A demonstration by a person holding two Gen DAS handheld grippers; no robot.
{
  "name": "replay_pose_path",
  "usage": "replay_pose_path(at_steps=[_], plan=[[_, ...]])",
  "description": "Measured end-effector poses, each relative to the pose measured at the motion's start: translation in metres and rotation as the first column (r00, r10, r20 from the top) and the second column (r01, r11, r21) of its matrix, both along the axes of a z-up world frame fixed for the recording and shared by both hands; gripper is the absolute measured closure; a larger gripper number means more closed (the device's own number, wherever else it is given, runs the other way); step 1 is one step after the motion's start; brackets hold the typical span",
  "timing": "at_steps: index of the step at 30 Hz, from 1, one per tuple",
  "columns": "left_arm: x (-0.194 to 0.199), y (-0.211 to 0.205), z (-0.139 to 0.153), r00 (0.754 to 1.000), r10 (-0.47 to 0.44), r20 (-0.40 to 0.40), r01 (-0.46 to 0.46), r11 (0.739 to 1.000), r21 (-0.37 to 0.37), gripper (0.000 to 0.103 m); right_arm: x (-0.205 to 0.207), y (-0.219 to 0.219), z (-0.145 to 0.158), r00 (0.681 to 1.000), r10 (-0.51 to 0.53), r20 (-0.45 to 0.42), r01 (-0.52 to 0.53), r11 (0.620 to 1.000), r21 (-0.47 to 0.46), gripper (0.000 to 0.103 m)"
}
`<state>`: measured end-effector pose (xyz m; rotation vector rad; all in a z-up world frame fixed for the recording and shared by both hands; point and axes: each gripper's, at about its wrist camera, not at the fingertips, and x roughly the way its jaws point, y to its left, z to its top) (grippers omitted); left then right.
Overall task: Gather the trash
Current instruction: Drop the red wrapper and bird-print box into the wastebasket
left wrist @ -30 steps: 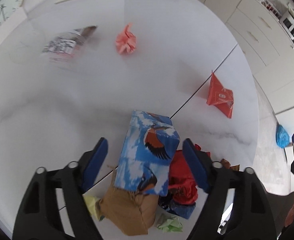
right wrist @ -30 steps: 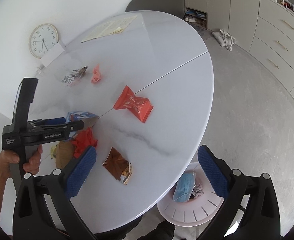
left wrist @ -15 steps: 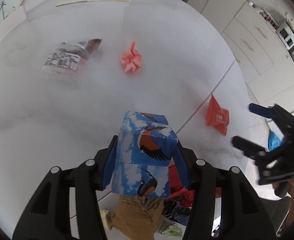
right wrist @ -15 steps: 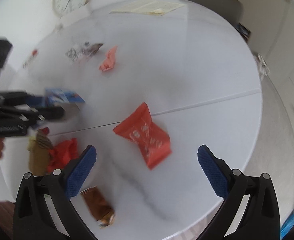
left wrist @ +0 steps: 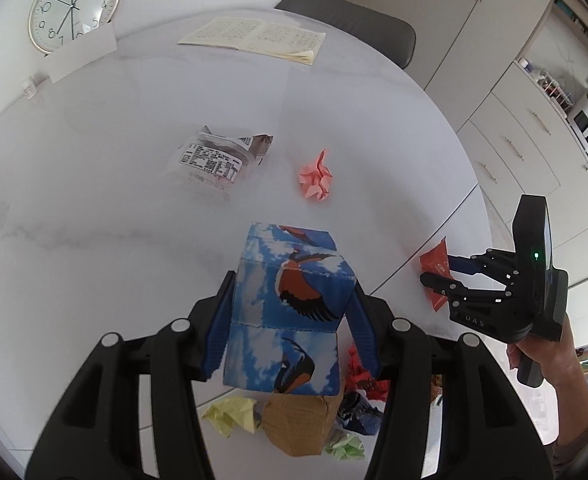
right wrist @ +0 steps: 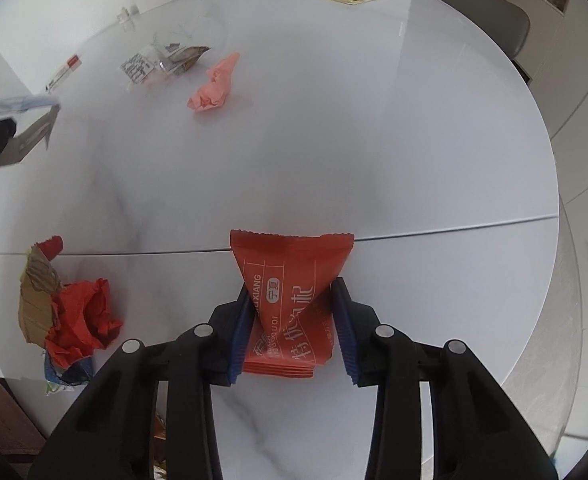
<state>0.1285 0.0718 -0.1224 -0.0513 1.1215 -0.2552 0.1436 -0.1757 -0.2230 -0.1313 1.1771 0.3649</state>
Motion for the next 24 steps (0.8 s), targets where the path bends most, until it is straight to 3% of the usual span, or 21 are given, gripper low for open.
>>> replay_pose_path(at_steps=[5, 10, 13, 15, 20, 22, 24], plan=[[-0.021, -0.012, 0.013, 0.999, -0.042, 0.017, 0.042, 0.999, -0.009, 0.052, -0.032, -0.031, 0.031, 0.990, -0.141, 0.026, 0.136, 0.980, 0.144, 0.066], [-0.058, -0.034, 0.027, 0.990, -0.140, 0.034, 0.141, 0.990, -0.029, 0.052, -0.119, -0.071, 0.074, 0.946, -0.317, 0.071, 0.293, 0.927, 0.233, 0.065], [-0.083, -0.052, 0.031, 0.980, -0.200, 0.024, 0.201, 0.978, -0.053, 0.052, -0.175, -0.091, 0.078, 0.921, -0.387, 0.051, 0.364, 0.898, 0.246, 0.065], [-0.101, -0.066, 0.031, 0.971, -0.238, 0.016, 0.238, 0.969, -0.061, 0.052, -0.197, -0.096, 0.065, 0.911, -0.412, 0.019, 0.398, 0.890, 0.222, 0.065], [-0.137, -0.105, 0.027, 0.943, -0.334, 0.001, 0.333, 0.941, -0.061, 0.052, -0.228, -0.109, -0.012, 0.881, -0.455, -0.126, 0.472, 0.861, 0.190, 0.063], [-0.151, -0.121, 0.026, 0.931, -0.366, 0.001, 0.365, 0.930, -0.048, 0.052, -0.229, -0.108, -0.042, 0.876, -0.450, -0.172, 0.477, 0.863, 0.169, 0.053], [-0.162, -0.135, 0.025, 0.924, -0.383, 0.002, 0.382, 0.923, -0.040, 0.052, -0.232, -0.111, -0.070, 0.864, -0.456, -0.212, 0.486, 0.866, 0.118, 0.034]])
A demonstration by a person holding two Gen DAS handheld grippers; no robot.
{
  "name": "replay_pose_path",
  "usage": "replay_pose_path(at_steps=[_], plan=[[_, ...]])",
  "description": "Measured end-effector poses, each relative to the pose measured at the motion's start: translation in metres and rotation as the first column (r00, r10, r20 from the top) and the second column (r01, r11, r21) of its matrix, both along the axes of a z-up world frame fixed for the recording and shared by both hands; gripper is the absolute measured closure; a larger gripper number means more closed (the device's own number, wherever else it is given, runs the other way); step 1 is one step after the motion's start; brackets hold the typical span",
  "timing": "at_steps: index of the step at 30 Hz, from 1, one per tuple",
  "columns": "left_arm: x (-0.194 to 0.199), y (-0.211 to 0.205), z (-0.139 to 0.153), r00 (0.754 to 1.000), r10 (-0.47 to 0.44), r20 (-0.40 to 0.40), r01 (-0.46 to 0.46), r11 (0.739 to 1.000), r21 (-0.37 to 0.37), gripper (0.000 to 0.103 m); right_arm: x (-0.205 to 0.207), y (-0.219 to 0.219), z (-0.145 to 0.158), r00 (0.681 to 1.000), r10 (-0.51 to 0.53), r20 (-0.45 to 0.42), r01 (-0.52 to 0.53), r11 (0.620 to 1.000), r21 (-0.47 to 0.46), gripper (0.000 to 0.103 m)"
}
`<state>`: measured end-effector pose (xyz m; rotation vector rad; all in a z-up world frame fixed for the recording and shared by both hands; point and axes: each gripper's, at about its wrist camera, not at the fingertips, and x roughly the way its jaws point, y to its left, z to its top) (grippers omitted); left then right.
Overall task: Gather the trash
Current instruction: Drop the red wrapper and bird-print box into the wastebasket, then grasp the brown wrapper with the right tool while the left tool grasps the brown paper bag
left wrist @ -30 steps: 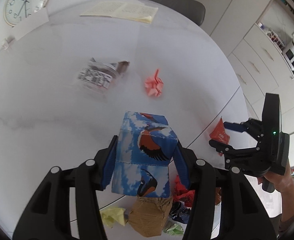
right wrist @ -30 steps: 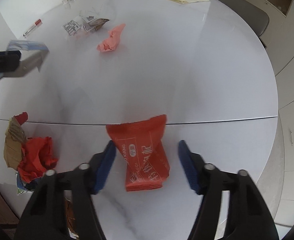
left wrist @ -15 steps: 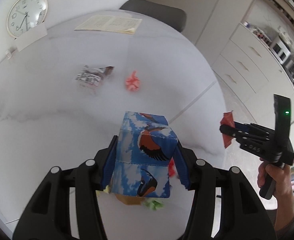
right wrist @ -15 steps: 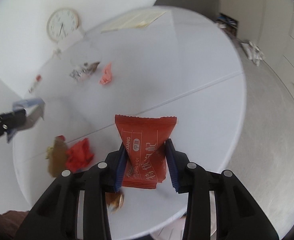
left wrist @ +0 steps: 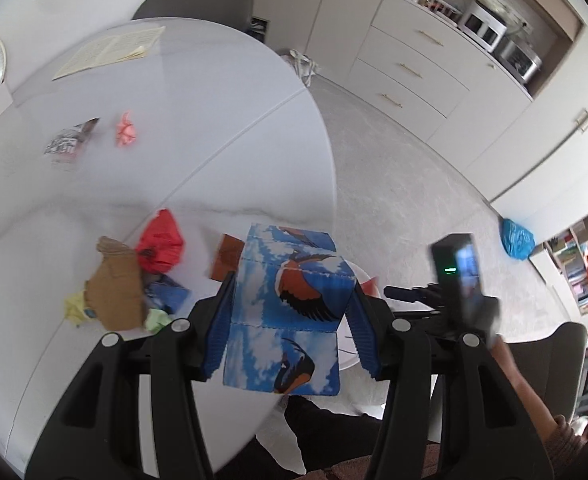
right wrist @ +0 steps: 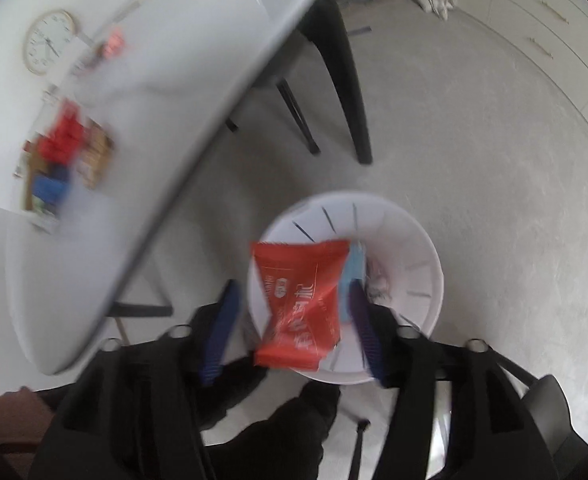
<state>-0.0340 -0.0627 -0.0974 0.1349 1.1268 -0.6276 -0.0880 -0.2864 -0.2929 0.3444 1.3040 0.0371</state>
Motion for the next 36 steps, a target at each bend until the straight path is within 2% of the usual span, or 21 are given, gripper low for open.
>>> replay_pose_path(at_steps=[2, 4, 6, 9, 17, 19, 20, 21, 25, 29, 32, 36], plan=[[-0.011, -0.014, -0.002, 1.000, -0.022, -0.002, 0.022, 1.000, 0.007, 0.052, -0.003, -0.005, -0.012, 0.999, -0.006, -0.032, 0.006, 1.000, 0.001, 0.031], [-0.022, -0.029, -0.004, 0.999, -0.039, -0.001, 0.039, 0.999, 0.014, 0.052, -0.011, -0.015, -0.009, 0.999, -0.032, -0.032, 0.033, 0.999, 0.005, 0.024], [-0.031, -0.044, -0.011, 0.998, -0.056, -0.011, 0.056, 0.998, 0.023, 0.052, -0.026, -0.031, 0.008, 0.998, -0.068, 0.006, 0.068, 0.998, -0.002, 0.010], [-0.043, -0.067, -0.027, 0.996, -0.078, -0.034, 0.080, 0.996, 0.049, 0.052, -0.050, -0.055, 0.035, 0.992, -0.118, 0.049, 0.120, 0.992, -0.030, 0.007], [-0.051, -0.110, -0.076, 0.990, -0.080, -0.119, 0.092, 0.991, 0.097, 0.051, -0.097, -0.120, 0.095, 0.958, -0.252, 0.139, 0.256, 0.967, -0.009, 0.003], [-0.048, -0.114, -0.087, 0.986, -0.067, -0.152, 0.083, 0.992, 0.100, 0.036, -0.100, -0.125, 0.098, 0.952, -0.269, 0.148, 0.272, 0.962, 0.000, 0.003], [-0.047, -0.115, -0.092, 0.986, -0.047, -0.160, 0.066, 0.991, 0.114, 0.023, -0.102, -0.129, 0.101, 0.948, -0.278, 0.153, 0.281, 0.960, 0.007, 0.003], [-0.045, -0.115, -0.093, 0.987, -0.031, -0.158, 0.051, 0.991, 0.120, 0.021, -0.102, -0.130, 0.102, 0.946, -0.285, 0.156, 0.286, 0.958, 0.014, 0.003], [-0.040, -0.101, -0.076, 0.989, 0.029, -0.146, -0.015, 0.995, 0.094, 0.019, -0.102, -0.134, 0.110, 0.936, -0.311, 0.165, 0.308, 0.950, 0.047, 0.003], [-0.036, -0.064, -0.032, 0.989, 0.135, -0.051, -0.133, 0.990, 0.056, 0.016, -0.102, -0.130, 0.130, 0.924, -0.327, 0.196, 0.315, 0.945, 0.093, 0.003], [-0.034, -0.031, -0.002, 0.976, 0.215, 0.047, -0.217, 0.975, 0.046, 0.008, -0.099, -0.122, 0.150, 0.919, -0.313, 0.238, 0.298, 0.949, 0.099, 0.003], [-0.028, 0.011, 0.022, 0.949, 0.290, 0.125, -0.299, 0.953, 0.055, 0.008, -0.087, -0.104, 0.173, 0.919, -0.265, 0.293, 0.254, 0.964, 0.076, 0.003]])
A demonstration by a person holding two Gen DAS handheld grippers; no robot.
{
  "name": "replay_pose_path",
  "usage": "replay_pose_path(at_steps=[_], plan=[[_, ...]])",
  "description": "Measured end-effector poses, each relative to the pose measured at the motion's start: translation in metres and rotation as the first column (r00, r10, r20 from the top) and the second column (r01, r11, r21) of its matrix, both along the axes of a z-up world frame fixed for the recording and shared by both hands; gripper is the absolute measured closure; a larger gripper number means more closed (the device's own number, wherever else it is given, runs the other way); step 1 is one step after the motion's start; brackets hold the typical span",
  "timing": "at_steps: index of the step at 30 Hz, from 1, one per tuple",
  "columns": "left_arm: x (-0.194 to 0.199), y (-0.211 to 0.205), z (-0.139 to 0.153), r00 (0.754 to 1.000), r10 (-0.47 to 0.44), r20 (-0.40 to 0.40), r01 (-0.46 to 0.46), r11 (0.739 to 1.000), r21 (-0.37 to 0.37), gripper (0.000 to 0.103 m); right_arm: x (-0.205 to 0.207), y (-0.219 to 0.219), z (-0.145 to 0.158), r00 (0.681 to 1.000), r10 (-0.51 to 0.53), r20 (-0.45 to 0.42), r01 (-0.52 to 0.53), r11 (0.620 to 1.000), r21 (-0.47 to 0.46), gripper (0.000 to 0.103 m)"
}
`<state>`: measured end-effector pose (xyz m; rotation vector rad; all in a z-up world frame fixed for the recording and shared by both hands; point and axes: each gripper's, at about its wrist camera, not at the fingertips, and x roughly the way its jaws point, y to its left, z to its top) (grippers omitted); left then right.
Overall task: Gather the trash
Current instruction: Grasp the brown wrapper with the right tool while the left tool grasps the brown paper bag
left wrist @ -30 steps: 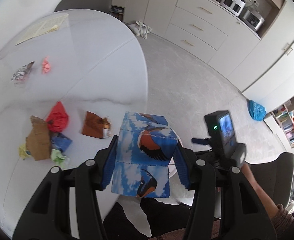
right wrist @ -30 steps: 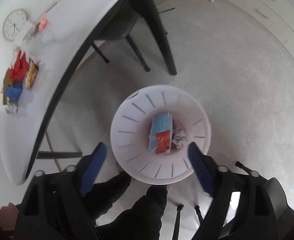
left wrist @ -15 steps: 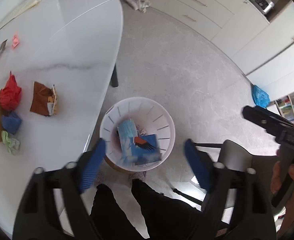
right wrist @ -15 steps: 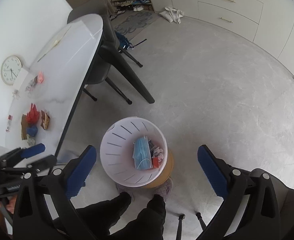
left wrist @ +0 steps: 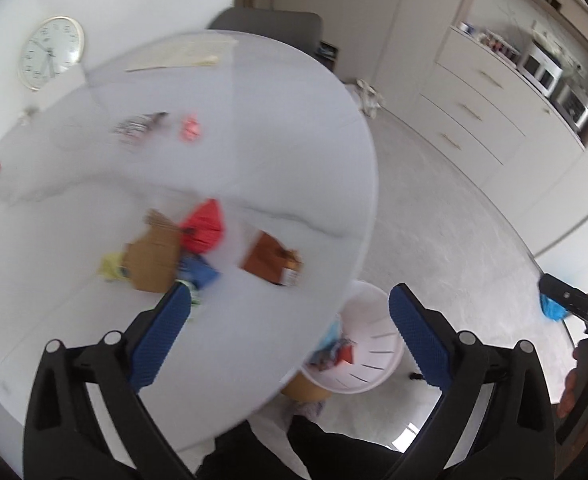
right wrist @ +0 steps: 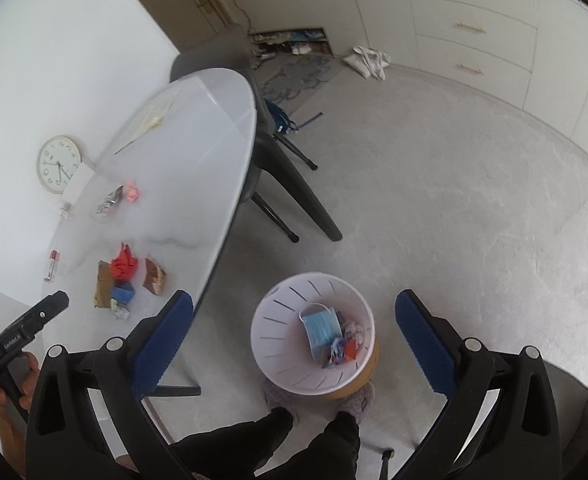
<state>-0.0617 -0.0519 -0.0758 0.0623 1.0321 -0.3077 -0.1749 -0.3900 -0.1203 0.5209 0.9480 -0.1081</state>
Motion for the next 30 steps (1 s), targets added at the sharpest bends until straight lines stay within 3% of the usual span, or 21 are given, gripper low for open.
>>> replay_pose_path(at_steps=[7, 12, 16, 20, 26, 30], plan=[[0.015, 0.062, -0.005, 0.994, 0.111, 0.005, -0.111, 0.993, 0.026, 0.008, 0.033, 0.049, 0.004, 0.993, 0.121, 0.010, -0.121, 0.992, -0.024, 0.003], [0.019, 0.094, -0.018, 0.990, 0.140, -0.025, -0.139, 0.990, 0.034, 0.008, 0.066, 0.106, -0.009, 0.957, 0.288, -0.007, -0.288, 0.955, -0.076, 0.003], [0.022, 0.114, -0.028, 0.989, 0.146, -0.036, -0.144, 0.988, 0.058, 0.008, 0.102, 0.162, -0.031, 0.885, 0.463, -0.042, -0.464, 0.873, -0.148, 0.003], [0.030, 0.134, -0.037, 0.986, 0.159, -0.053, -0.156, 0.986, 0.064, 0.008, 0.137, 0.218, -0.058, 0.793, 0.597, -0.126, -0.604, 0.740, -0.296, 0.004], [0.043, 0.153, -0.049, 0.984, 0.160, -0.080, -0.156, 0.986, 0.057, 0.008, 0.178, 0.252, -0.092, 0.709, 0.663, -0.240, -0.702, 0.628, -0.337, 0.022], [0.055, 0.151, -0.058, 0.987, 0.126, -0.097, -0.122, 0.991, 0.051, 0.008, 0.187, 0.259, -0.105, 0.680, 0.668, -0.302, -0.732, 0.592, -0.337, 0.048]])
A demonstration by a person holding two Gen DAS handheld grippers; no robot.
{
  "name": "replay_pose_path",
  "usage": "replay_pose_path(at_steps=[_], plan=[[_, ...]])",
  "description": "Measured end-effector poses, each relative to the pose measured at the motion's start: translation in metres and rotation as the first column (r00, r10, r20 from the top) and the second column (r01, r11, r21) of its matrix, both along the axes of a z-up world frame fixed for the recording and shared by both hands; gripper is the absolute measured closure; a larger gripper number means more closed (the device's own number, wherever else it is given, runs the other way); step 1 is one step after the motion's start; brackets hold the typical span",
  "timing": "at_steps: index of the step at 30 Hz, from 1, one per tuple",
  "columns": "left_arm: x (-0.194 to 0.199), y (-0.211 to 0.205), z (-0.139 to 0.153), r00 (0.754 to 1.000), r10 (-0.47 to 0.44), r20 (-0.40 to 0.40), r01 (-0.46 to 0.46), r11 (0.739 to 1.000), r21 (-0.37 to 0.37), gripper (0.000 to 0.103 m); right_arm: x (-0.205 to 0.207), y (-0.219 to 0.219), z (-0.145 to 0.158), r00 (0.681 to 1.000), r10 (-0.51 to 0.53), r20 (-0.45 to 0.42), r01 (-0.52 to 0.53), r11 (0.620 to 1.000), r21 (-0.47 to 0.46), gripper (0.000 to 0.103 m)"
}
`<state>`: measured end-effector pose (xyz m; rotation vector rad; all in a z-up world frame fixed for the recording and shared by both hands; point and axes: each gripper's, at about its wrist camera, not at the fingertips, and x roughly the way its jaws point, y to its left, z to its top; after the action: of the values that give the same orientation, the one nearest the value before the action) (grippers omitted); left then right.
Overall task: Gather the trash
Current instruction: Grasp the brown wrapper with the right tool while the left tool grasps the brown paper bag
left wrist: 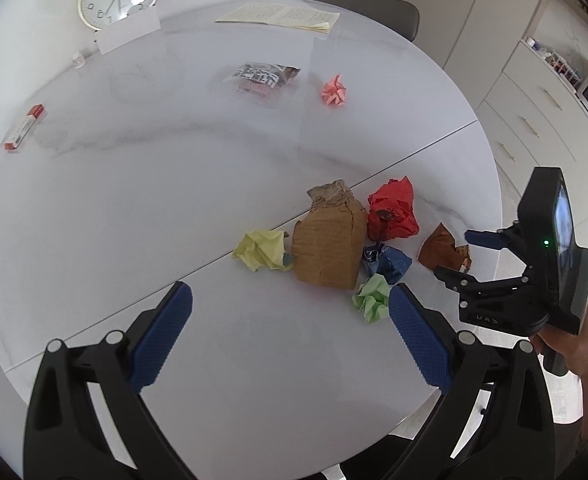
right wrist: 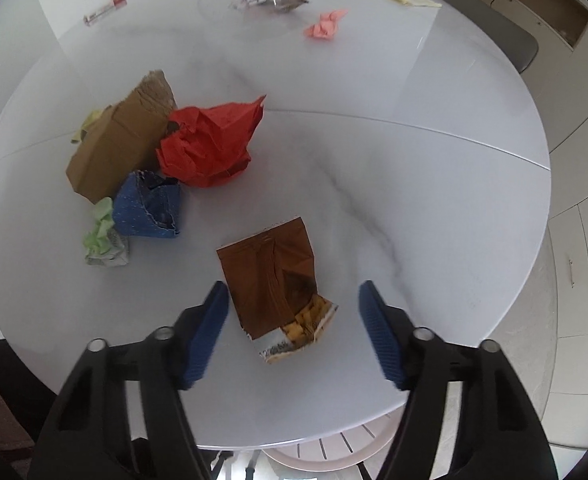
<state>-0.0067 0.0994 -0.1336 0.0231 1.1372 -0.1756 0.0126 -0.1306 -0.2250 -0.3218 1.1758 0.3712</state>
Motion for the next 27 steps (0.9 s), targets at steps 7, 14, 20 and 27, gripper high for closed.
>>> replay_pose_path(at_steps=[7, 14, 20, 27], plan=[[0.034, -0.020, -0.026, 0.997, -0.054, -0.058, 0.052, 0.998, -0.036, 0.020, 0.006, -0.012, 0.007, 0.995, -0.085, -0.044, 0.088, 0.993, 0.074, 0.076], [0.070, -0.040, -0.070, 0.984, -0.074, -0.162, 0.070, 0.997, -0.031, 0.041, 0.000, -0.042, 0.023, 0.970, -0.234, -0.062, 0.242, 0.949, 0.203, 0.076], [0.076, -0.049, -0.068, 0.981, -0.126, -0.146, 0.118, 0.991, -0.062, 0.056, -0.008, -0.052, 0.033, 0.951, -0.300, -0.068, 0.307, 0.915, 0.260, 0.076], [0.075, -0.042, -0.051, 0.985, -0.148, -0.093, 0.138, 0.985, -0.105, 0.057, -0.018, -0.063, 0.050, 0.933, -0.358, -0.048, 0.353, 0.876, 0.330, 0.076]])
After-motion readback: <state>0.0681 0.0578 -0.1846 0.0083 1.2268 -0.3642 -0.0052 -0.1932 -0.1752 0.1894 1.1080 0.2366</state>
